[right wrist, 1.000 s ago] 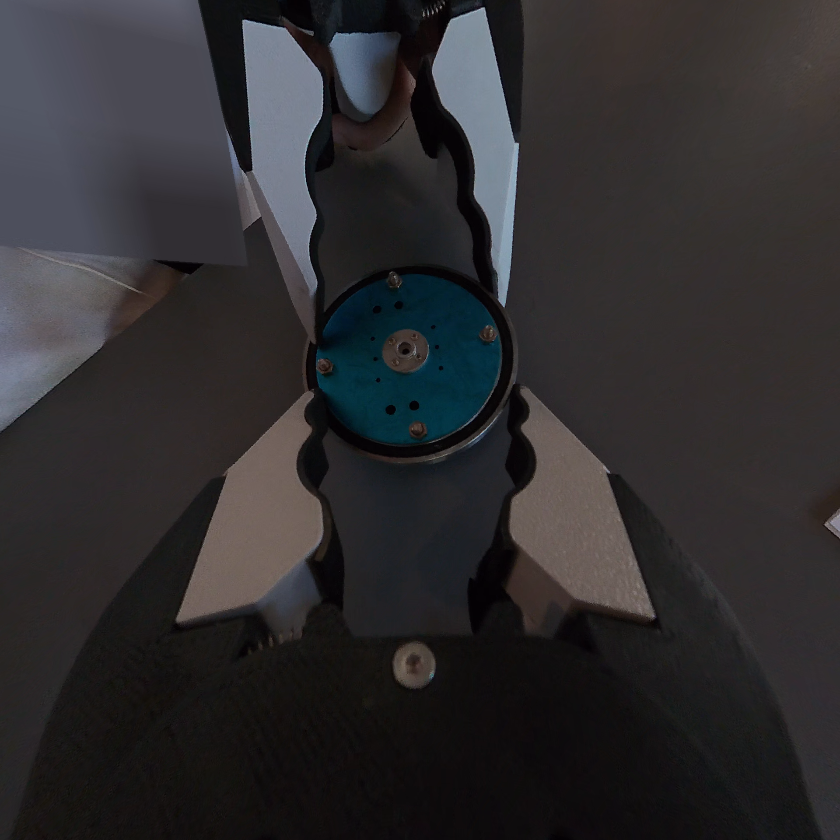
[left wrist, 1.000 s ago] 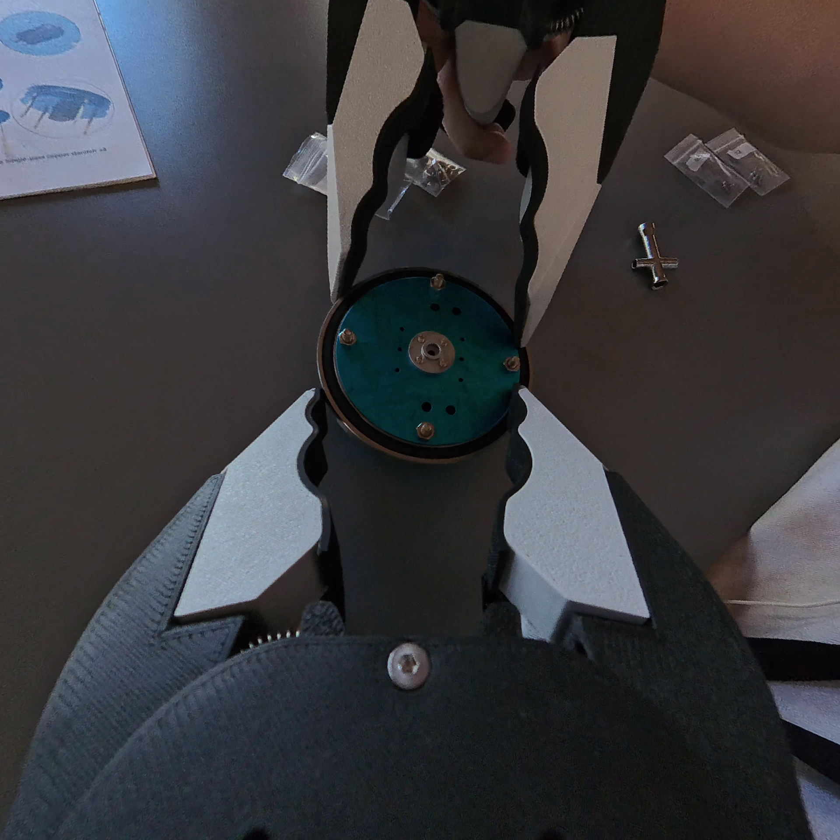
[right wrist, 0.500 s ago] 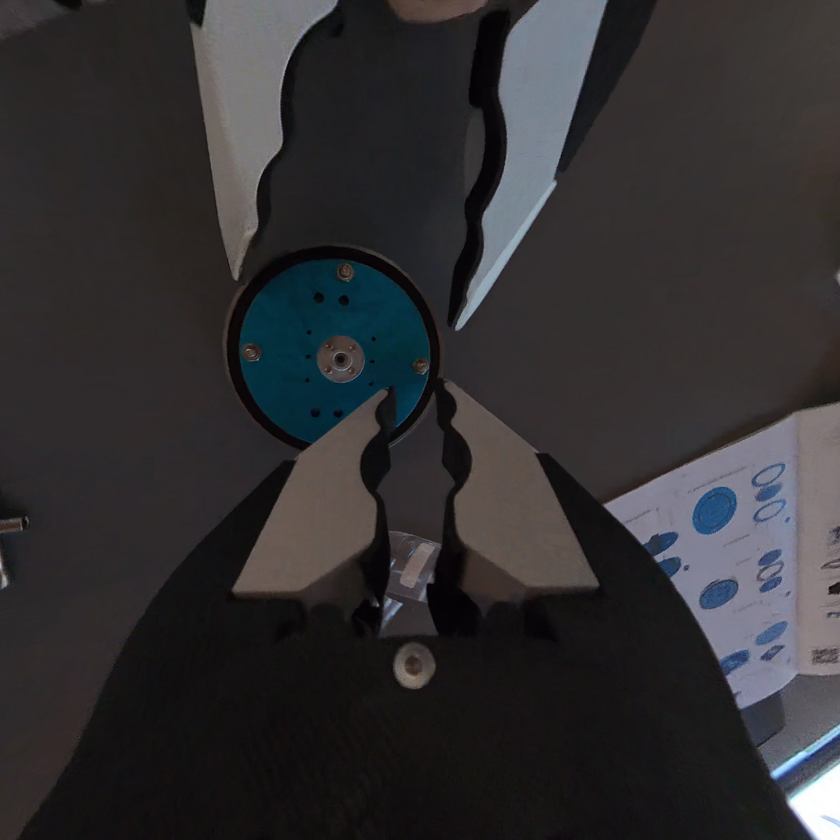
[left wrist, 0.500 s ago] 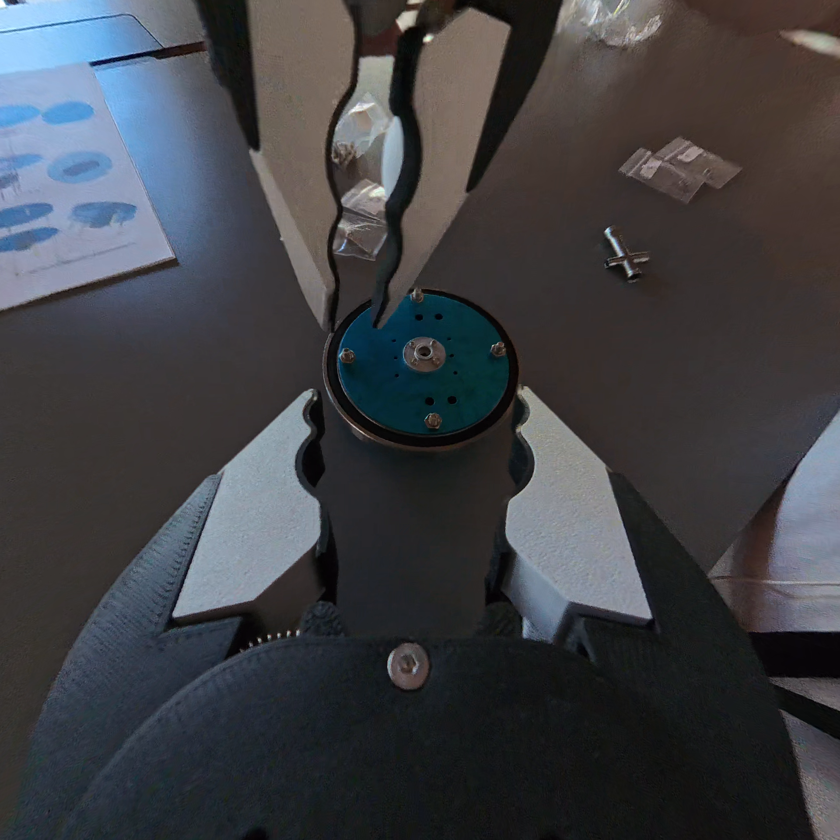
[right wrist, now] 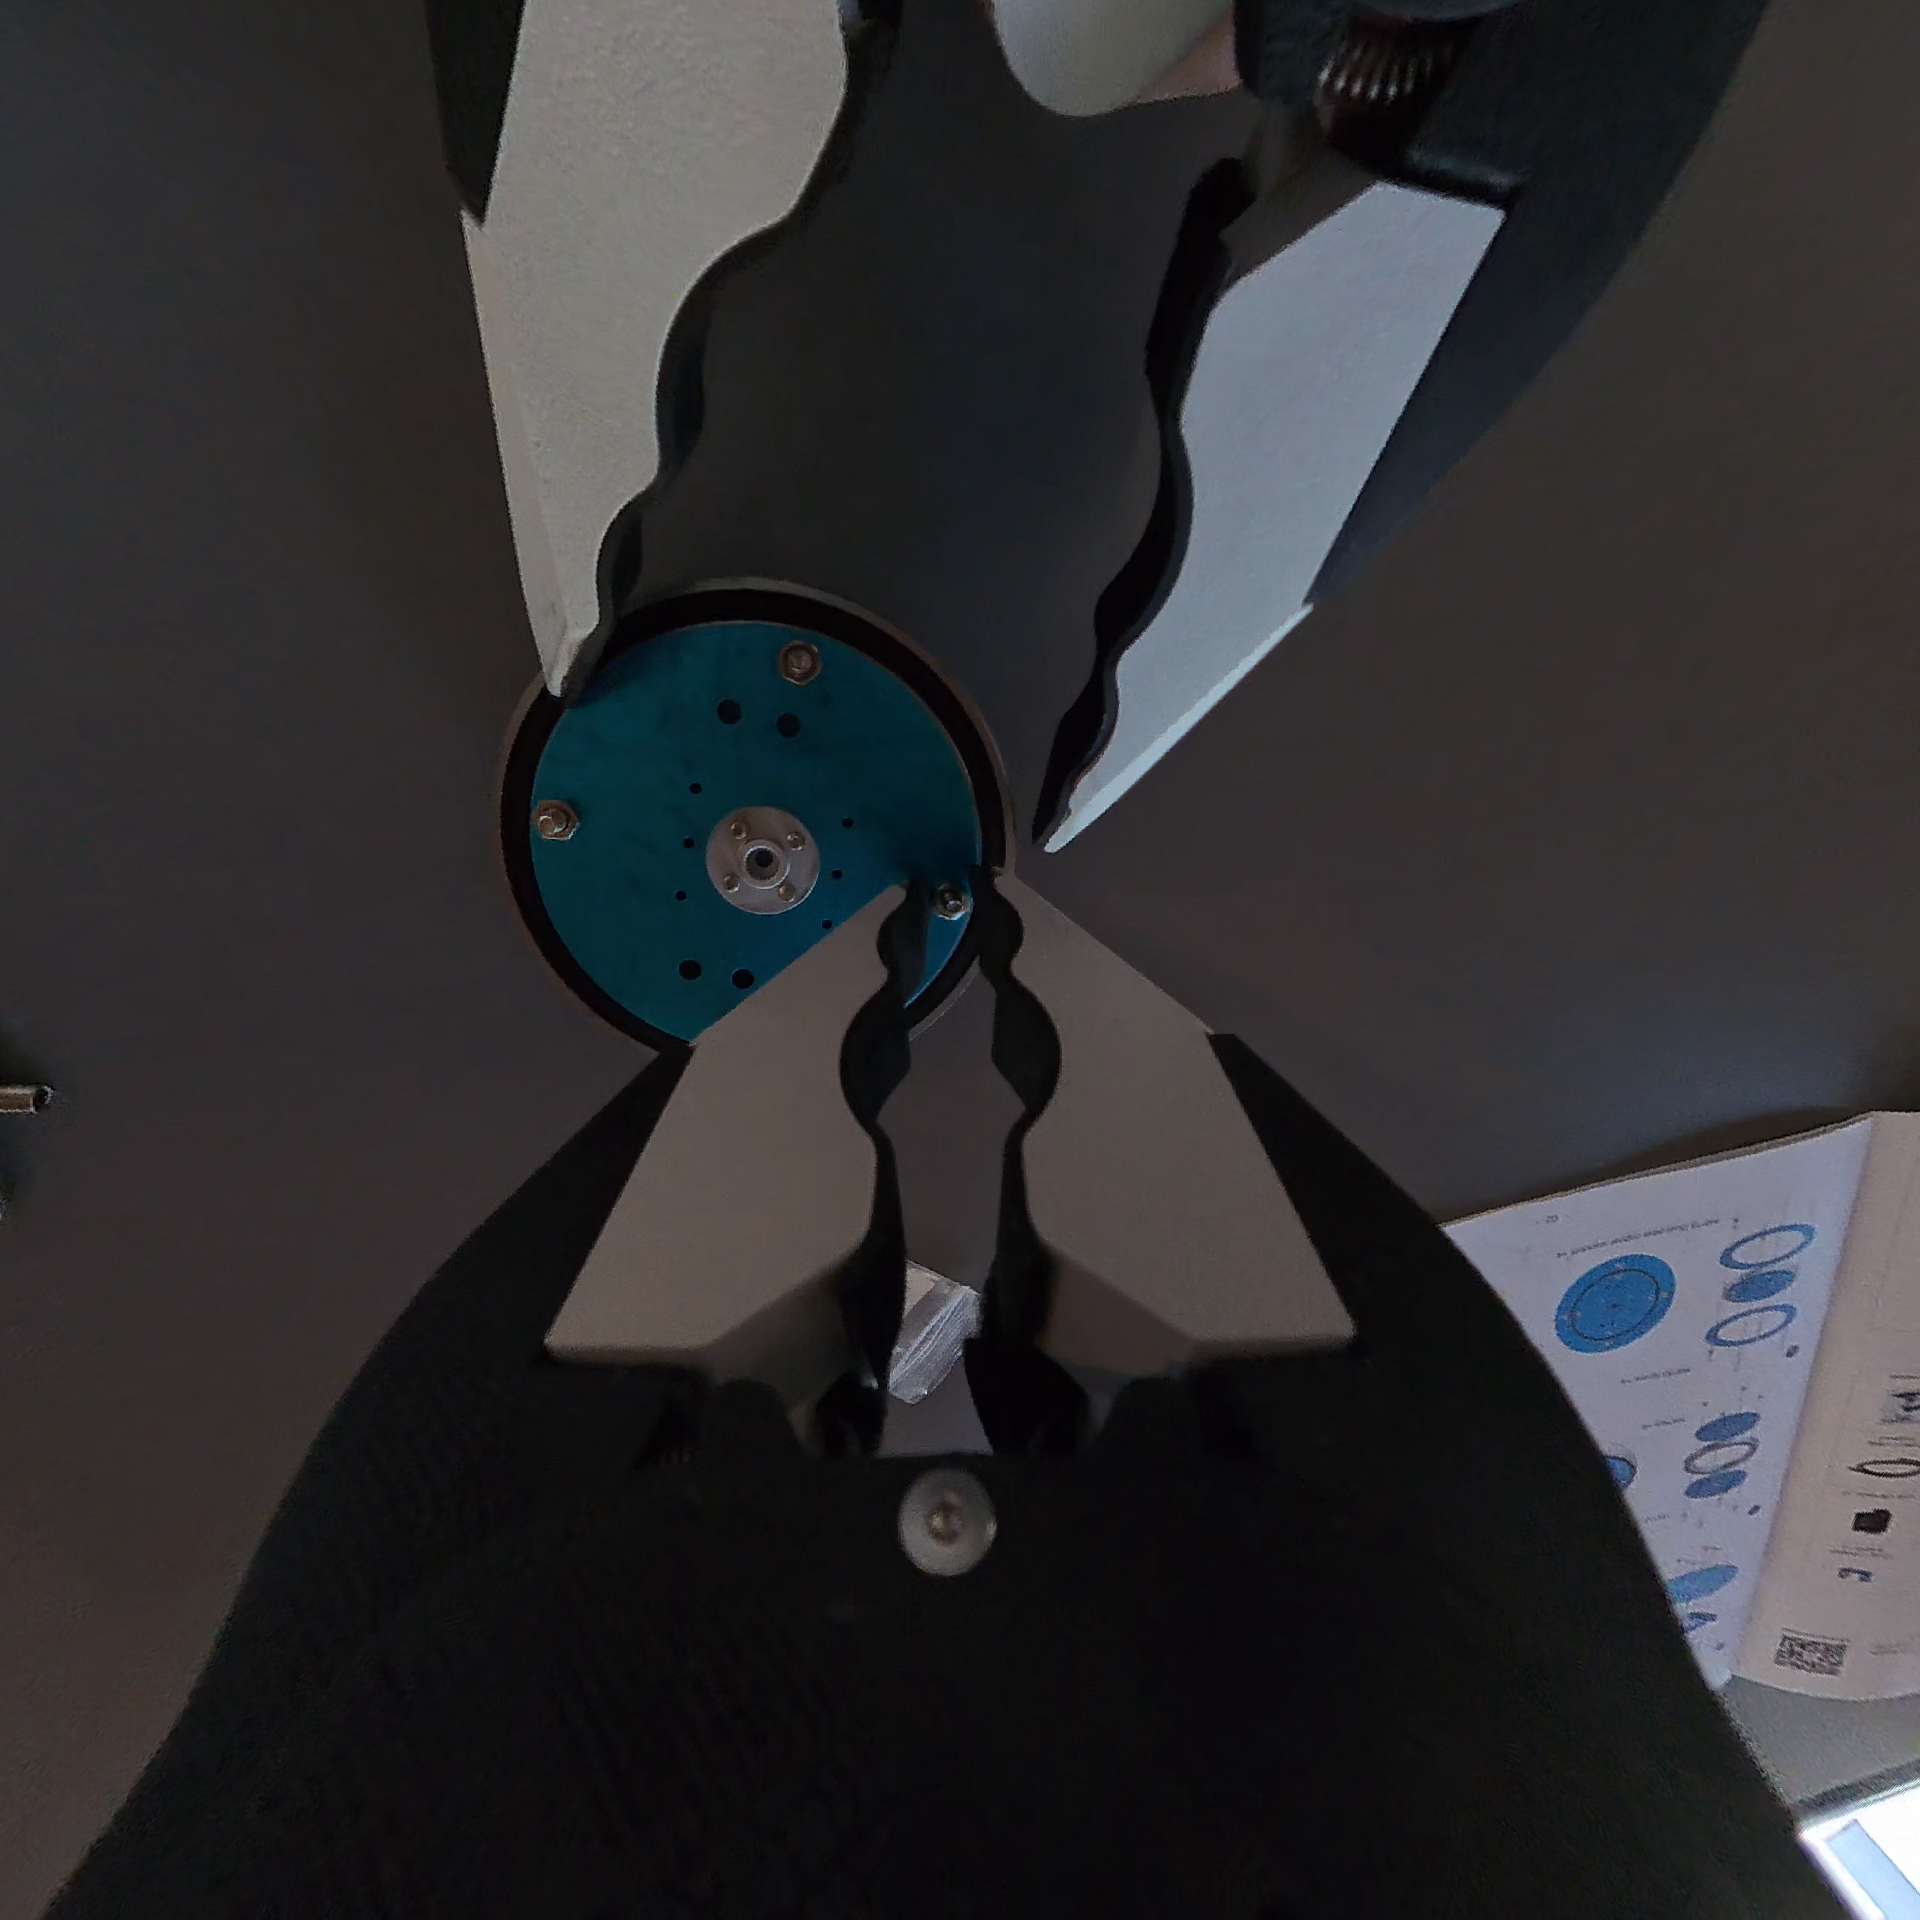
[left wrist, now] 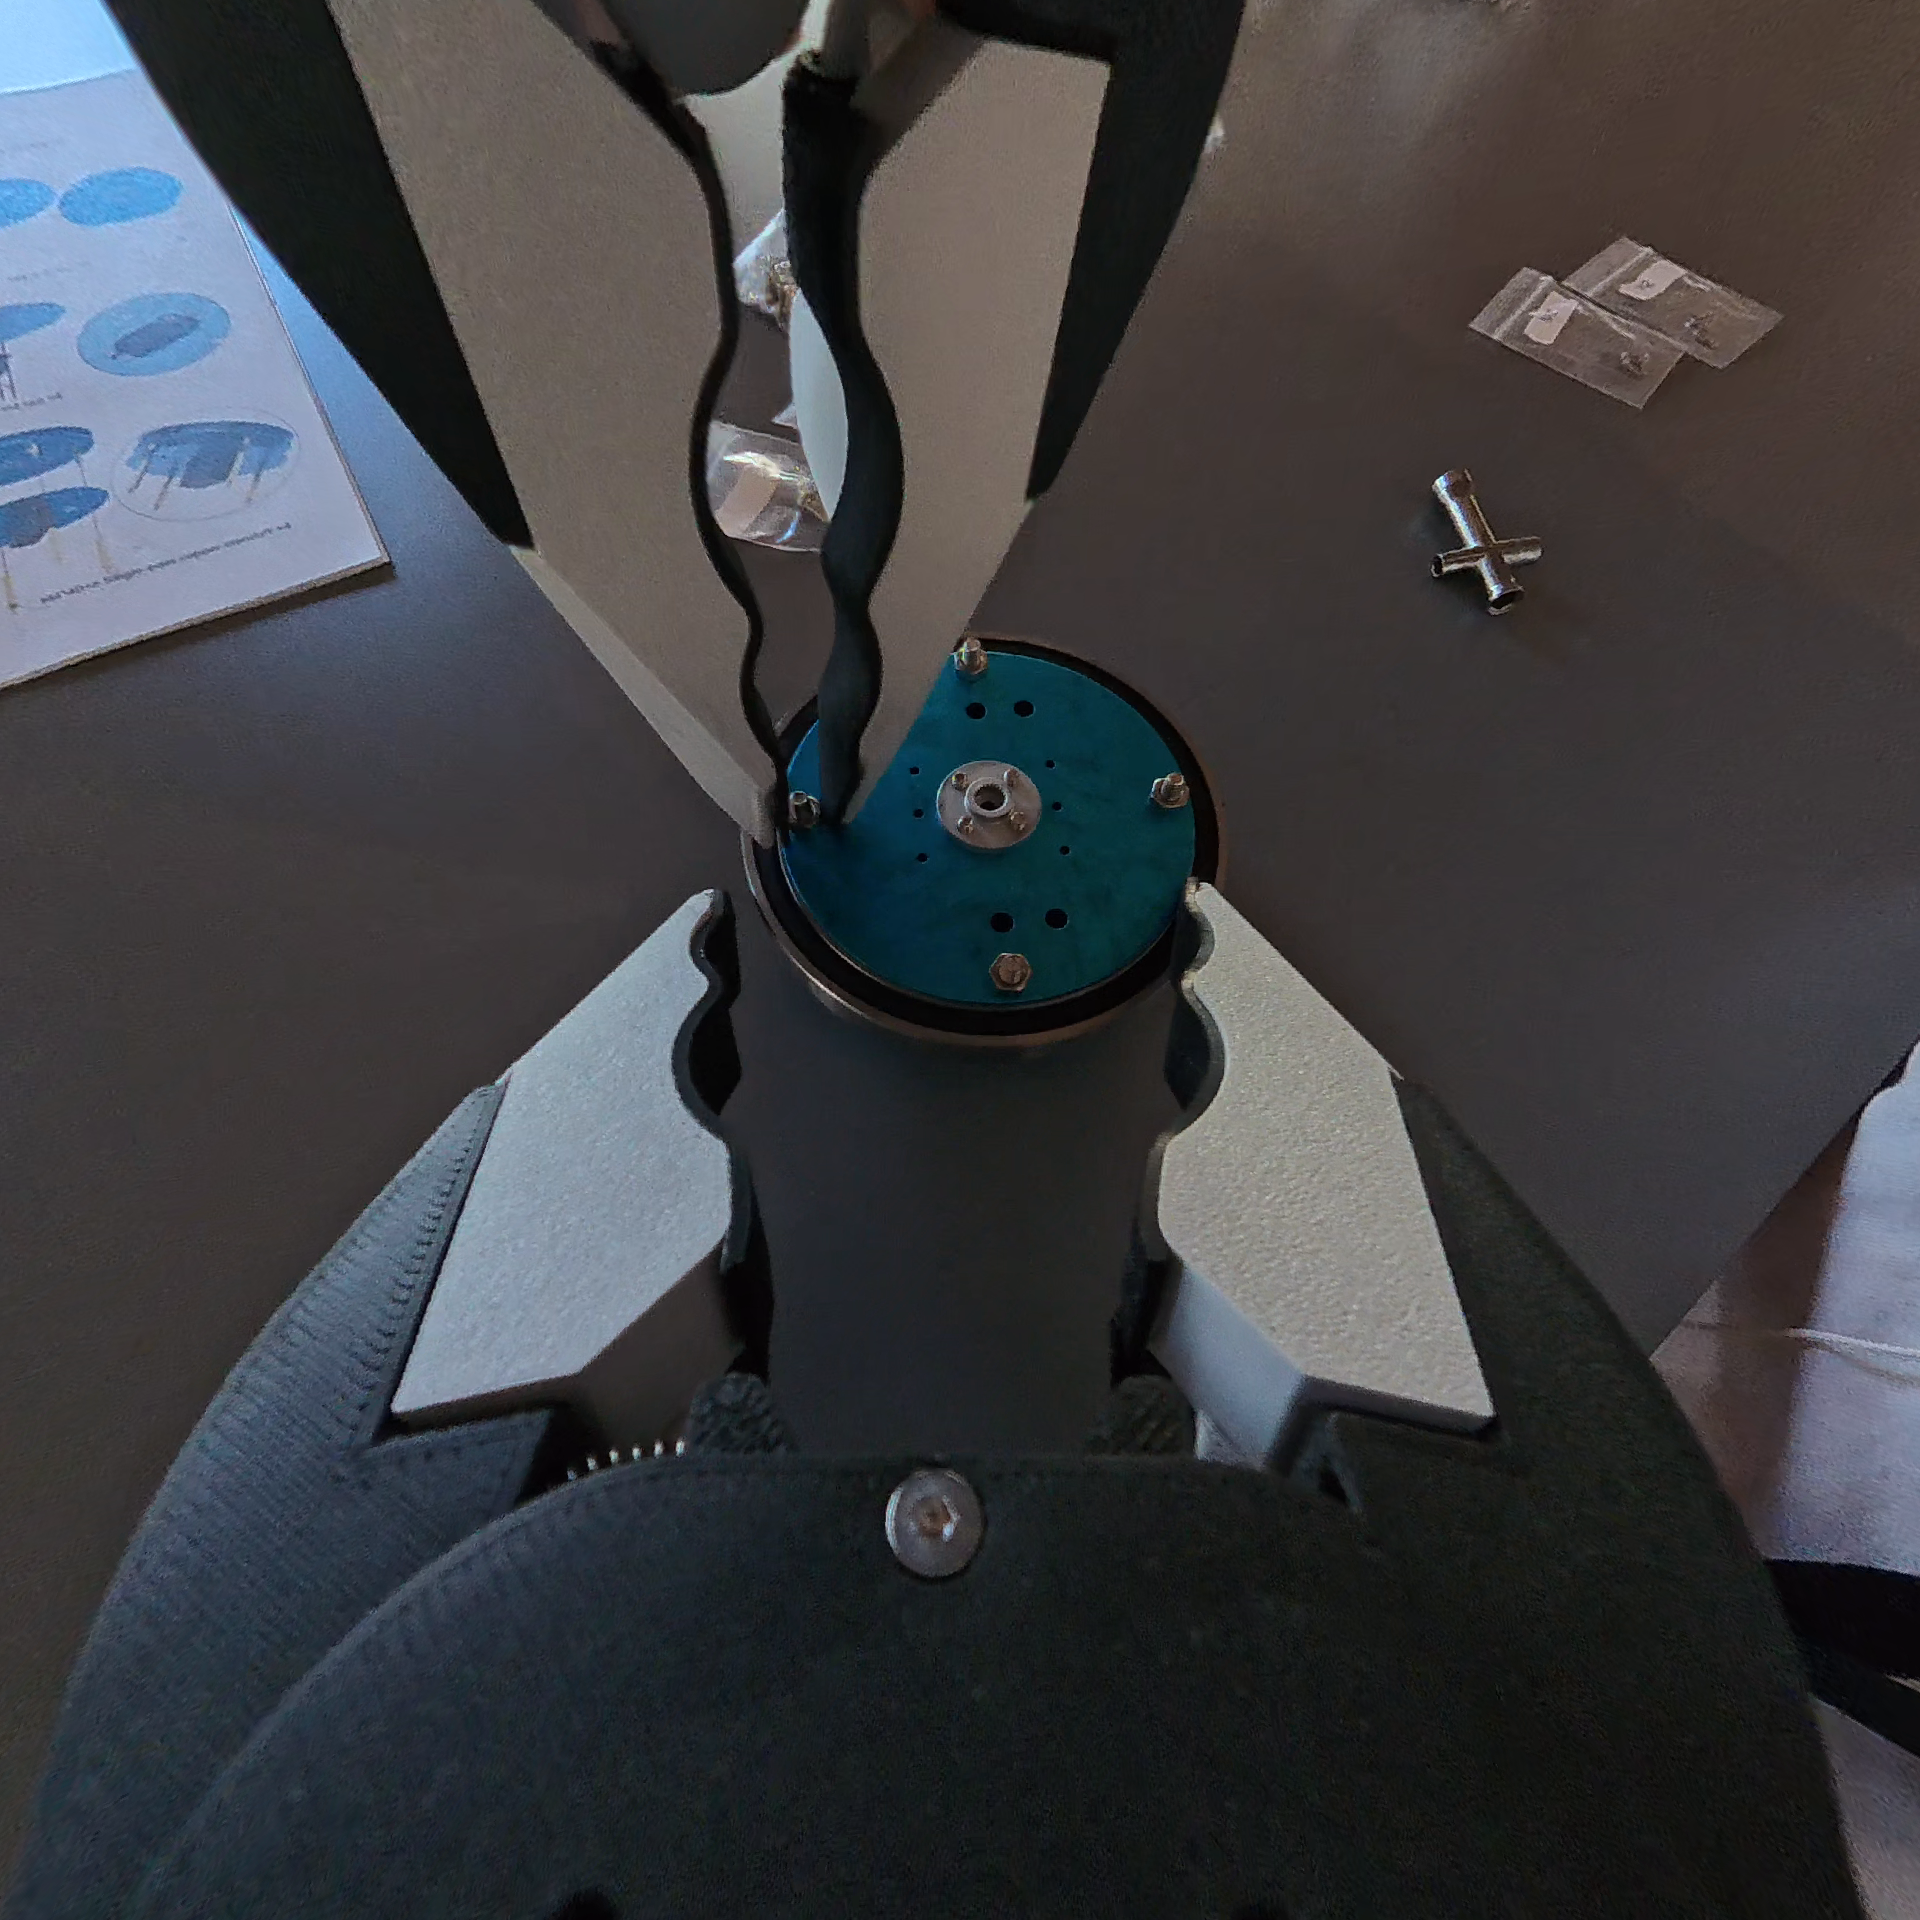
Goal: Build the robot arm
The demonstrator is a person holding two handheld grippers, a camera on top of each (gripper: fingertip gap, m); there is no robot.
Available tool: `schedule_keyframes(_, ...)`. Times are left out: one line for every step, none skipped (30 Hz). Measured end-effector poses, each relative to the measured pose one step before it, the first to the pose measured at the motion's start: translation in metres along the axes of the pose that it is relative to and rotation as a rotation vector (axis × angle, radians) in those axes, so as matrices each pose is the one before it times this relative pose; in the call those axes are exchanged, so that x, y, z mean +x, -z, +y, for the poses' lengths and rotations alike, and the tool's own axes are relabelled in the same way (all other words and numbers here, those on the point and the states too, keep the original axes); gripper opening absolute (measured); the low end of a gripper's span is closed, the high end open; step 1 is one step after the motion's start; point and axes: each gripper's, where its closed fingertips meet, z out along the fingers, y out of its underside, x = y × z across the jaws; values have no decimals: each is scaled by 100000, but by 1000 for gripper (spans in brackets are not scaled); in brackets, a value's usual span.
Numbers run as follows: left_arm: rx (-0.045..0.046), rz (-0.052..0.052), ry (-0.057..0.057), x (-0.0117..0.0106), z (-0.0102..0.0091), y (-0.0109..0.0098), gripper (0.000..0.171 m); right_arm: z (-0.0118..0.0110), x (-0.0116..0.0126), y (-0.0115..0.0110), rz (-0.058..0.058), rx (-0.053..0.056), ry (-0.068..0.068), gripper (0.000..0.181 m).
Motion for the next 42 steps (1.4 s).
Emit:
schedule_keyframes(73,-237,-134,-6,-5,18,84,42,-1,8,-529,247,-440,9)
schedule_keyframes(84,-281,-90,-17,8,22,84,5,-46,-15,-911,385,-337,8)
schedule_keyframes(21,-177,81,3,1,2,84,5,-31,-2,-909,307,-295,7)
schedule_keyframes(-23,-43,142,4,3,2,84,20,23,1,-816,228,-273,7)
schedule_keyframes(36,-98,-117,-10,-9,9,84,4,-12,-16,-1104,306,-486,7)
schedule_keyframes(38,62,-161,24,1,23,84,-2,-9,-3,-1056,199,-862,6)
schedule_keyframes(99,246,-221,67,18,57,83,23,14,-10,-884,-172,-319,6)
schedule_keyframes(0,-36,-36,6,77,118,83,-6,-2,-2,-545,-117,28,6)
schedule_keyframes(206,-169,328,-28,60,144,83,5,-2,-7,-148,-83,126,6)
schedule_keyframes(259,266,388,34,61,173,83,2,0,11,82,-197,661,6)
schedule_keyframes(234,892,187,164,53,154,84,-9,-3,-11,171,-181,868,6)
schedule_keyframes(364,1219,233,231,5,98,84,-8,14,0,189,-202,911,6)
schedule_keyframes(501,1461,663,276,-57,61,84,0,-4,6,125,-274,929,6)
schedule_keyframes(309,825,627,170,-53,-18,86,1,1,-9,-7,-227,705,6)
schedule_keyframes(-245,-720,-230,-79,10,-65,85,-2,-8,-1,-111,-257,183,6)
schedule_keyframes(-301,-1442,-538,-180,-1,-92,84,-5,0,-7,-231,-187,-166,6)
schedule_keyframes(-22,-2260,-886,-284,-55,-97,83,-9,-11,0,-112,-66,-115,6)
schedule_keyframes(-136,-2662,-1454,-301,-49,-102,81,-19,9,-9,331,-48,287,6)
schedule_keyframes(173,-1047,-1480,-9,-100,-101,82,-13,0,5,672,39,377,6)
schedule_keyframes(358,425,-875,218,-112,-69,79,-5,5,11,886,65,758,6)
schedule_keyframes(-118,-335,-36,28,-25,-96,80,40,13,16,1208,-370,1229,6)
schedule_keyframes(-93,124,395,-5,1,-33,80,63,5,29,1158,-651,1626,6)
schedule_keyframes(-115,470,766,-26,20,-4,80,61,-6,2,682,-709,990,6)
schedule_keyframes(-149,691,848,-11,20,-5,80,31,16,2,8,-498,-293,6)
schedule_keyframes(-327,531,500,3,38,-40,81,34,-3,-3,-445,-360,-768,6)
schedule_keyframes(-271,153,57,-28,27,-33,80,248,21,48,-404,-1637,-209,6)
schedule_keyframes(-83,291,-9,14,6,-20,81,473,162,102,325,-3237,9,6)
schedule_keyframes(-69,272,149,-10,2,-23,81,349,213,81,661,-2264,-103,7)
schedule_keyframes(-83,223,317,-4,-5,-16,81,-79,-33,18,-511,701,-227,7)
schedule_keyframes(-14,65,193,-33,-1,-18,80,-251,-116,-36,-653,1536,46,7)
schedule_keyframes(41,17,20,-25,-3,4,80,-150,-72,-56,-122,893,453,8)
schedule_keyframes(34,67,86,-4,-3,2,80,45,31,-42,394,-310,475,9)
schedule_keyframes(81,8,40,-3,-13,10,80,0,32,10,340,89,228,10)
schedule_keyframes(5,-47,-85,-5,-7,-11,80,-37,21,-2,191,371,73,10)
schedule_keyframes(17,-52,-41,0,-3,-3,80,-92,5,-10,36,753,-31,10)
schedule_keyframes(-72,58,-12,-5,6,-1,80,-140,-38,-3,-347,815,-285,10)
schedule_keyframes(-21,73,-101,0,6,-12,80,-63,-27,-8,-295,267,-458,10)
schedule_keyframes(20,79,84,-3,-1,3,80,-15,-32,-19,-291,78,-164,9)
schedule_keyframes(9,103,139,-7,-4,-2,80,24,-127,-25,-831,-206,20,6)
schedule_keyframes(-41,107,33,-7,-3,-9,80,0,13,6,-67,-19,-416,6)
schedule_keyframes(-34,113,-25,0,-5,-12,80,-8,-6,-4,-312,84,-760,6)
schedule_keyframes(-67,173,75,-5,10,-10,80,-21,8,-3,-235,226,-703,6)
